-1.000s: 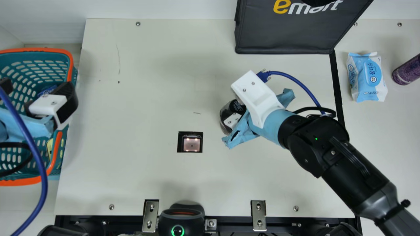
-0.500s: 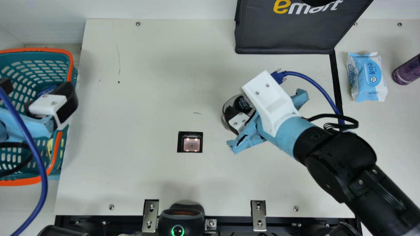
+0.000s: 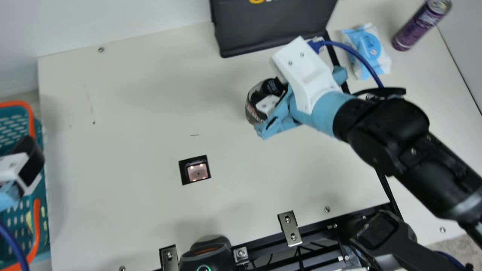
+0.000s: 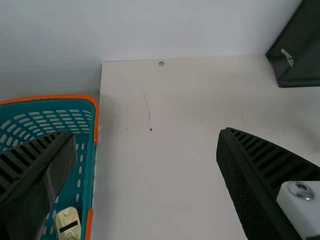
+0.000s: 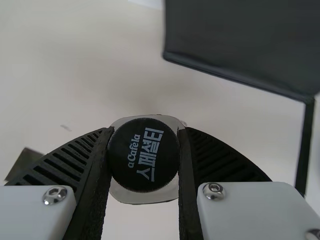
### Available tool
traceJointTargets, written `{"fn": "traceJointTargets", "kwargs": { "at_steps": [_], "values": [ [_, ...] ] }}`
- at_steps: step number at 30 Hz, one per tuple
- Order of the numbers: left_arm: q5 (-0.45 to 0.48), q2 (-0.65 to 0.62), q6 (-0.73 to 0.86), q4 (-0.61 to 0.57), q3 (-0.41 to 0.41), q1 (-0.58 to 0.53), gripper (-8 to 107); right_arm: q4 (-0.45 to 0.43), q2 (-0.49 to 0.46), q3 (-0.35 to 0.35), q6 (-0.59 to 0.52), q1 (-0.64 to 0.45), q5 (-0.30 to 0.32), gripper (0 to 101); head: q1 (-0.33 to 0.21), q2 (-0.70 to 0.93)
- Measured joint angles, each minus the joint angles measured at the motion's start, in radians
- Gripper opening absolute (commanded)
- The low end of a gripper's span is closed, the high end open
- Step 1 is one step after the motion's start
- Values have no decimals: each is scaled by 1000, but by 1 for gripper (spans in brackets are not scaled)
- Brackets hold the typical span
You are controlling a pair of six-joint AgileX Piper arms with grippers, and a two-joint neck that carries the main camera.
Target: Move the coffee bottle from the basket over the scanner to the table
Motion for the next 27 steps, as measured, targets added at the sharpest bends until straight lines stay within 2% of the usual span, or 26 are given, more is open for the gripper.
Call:
{"fn": "traceJointTargets", "kwargs": {
  "at_steps": [13, 21, 27],
  "values": [
    [0, 0, 0, 0, 0, 0, 90, 47, 58, -61, -11, -439, 36, 0, 2, -25],
    [0, 0, 0, 0, 0, 0, 90, -57, 125, -89, 68, -658, -6, 0, 2, -25],
    [0, 0, 0, 0, 0, 0, 90, -143, 168, -97, 153, -752, -42, 0, 0, -25]
  ]
}}
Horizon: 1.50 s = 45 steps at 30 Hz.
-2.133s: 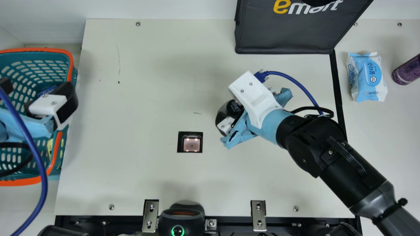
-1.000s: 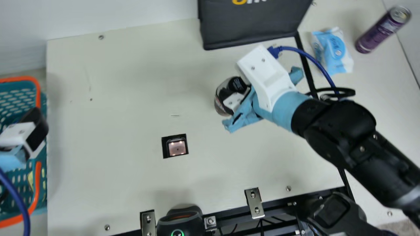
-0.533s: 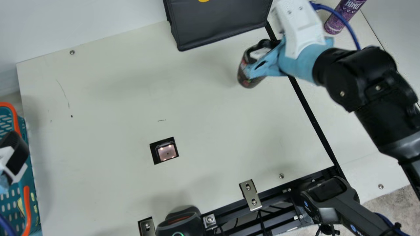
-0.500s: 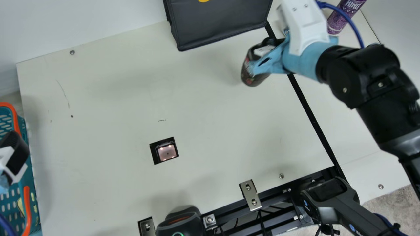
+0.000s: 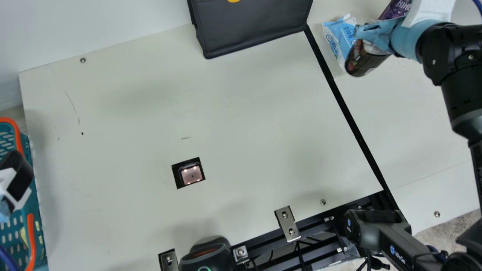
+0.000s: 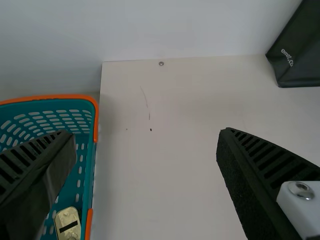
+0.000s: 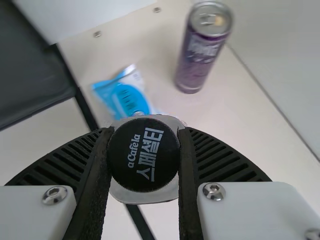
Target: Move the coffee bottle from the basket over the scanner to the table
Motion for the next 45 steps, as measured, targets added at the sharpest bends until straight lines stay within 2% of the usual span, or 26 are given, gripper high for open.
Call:
{"fn": "traceJointTargets", "kwargs": {
  "at_steps": [12, 23, 30, 39, 45],
  "values": [
    [0, 0, 0, 0, 0, 0, 90, -92, 80, -7, 102, -116, -51, 0, 2, 0],
    [0, 0, 0, 0, 0, 0, 90, -17, 182, -1, 37, -238, -135, 0, 2, 0],
    [0, 0, 0, 0, 0, 0, 90, -1, 230, 3, 22, -290, -198, 0, 2, 0],
    [0, 0, 0, 0, 0, 0, 90, 27, 254, 8, -10, -310, -241, 30, 0, 0],
    [0, 0, 0, 0, 0, 0, 90, 33, 260, 12, -18, -315, -245, 50, 2, 0]
  ]
}}
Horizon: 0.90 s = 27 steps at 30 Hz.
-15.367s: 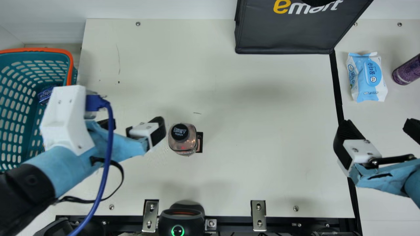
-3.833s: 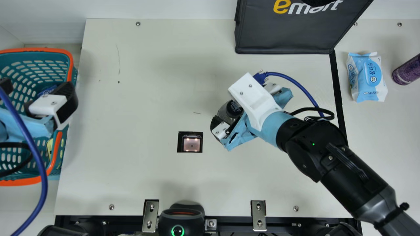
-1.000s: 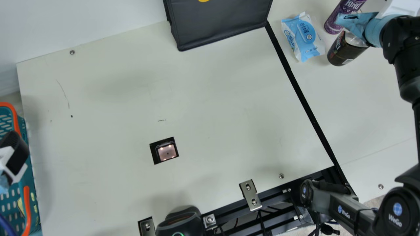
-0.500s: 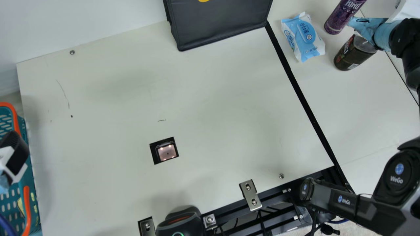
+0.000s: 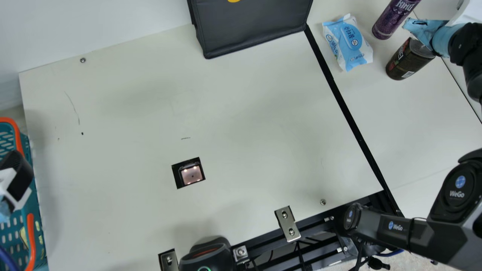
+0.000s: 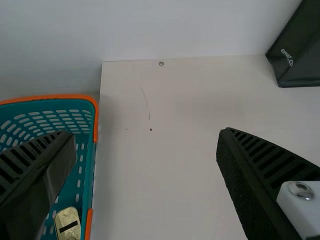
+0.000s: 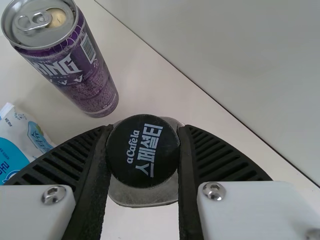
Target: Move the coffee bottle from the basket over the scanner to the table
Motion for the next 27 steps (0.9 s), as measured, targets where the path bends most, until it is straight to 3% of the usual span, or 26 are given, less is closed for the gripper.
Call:
{"fn": "traceJointTargets", "kwargs": {
  "at_steps": [7, 13, 20, 27],
  "values": [
    [0, 0, 0, 0, 0, 0, 90, -16, -19, 8, 14, -1, 32, 73, -2, 0],
    [0, 0, 0, 0, 0, 0, 90, -60, -59, 17, 46, 12, 12, 93, 0, 0],
    [0, 0, 0, 0, 0, 0, 90, -98, -153, 33, 71, 59, 27, 95, 0, 0],
    [0, 0, 0, 0, 0, 0, 90, -64, -290, 41, 4, 162, 95, 95, 0, 0]
  ]
}}
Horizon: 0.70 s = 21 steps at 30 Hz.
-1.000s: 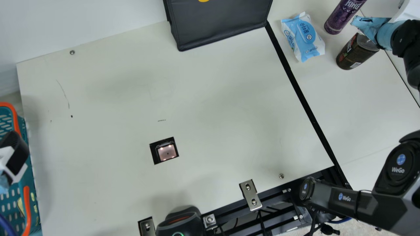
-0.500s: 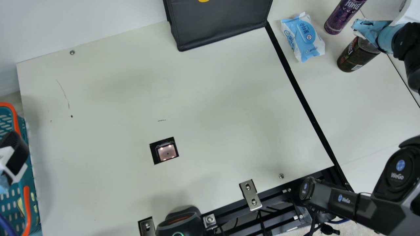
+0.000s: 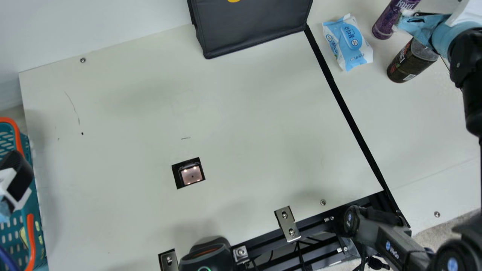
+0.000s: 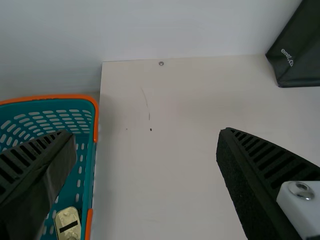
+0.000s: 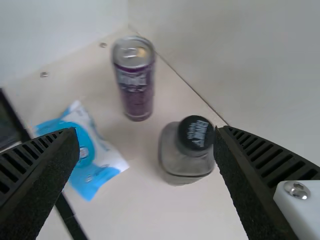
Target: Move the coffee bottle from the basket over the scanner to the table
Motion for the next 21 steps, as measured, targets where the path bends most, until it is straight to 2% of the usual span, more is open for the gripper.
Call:
{"fn": "traceJointTargets", "kwargs": {
  "at_steps": [7, 15, 21],
  "values": [
    [0, 0, 0, 0, 0, 0, 90, 49, -123, -8, -93, 134, 106, 95, -2, 0],
    [0, 0, 0, 0, 0, 0, 90, 56, -231, -26, -116, 272, 211, 95, 0, 0],
    [78, -74, 65, -56, 0, 88, 90, 91, -291, -52, -139, 328, 295, 95, 0, 94]
  ]
}}
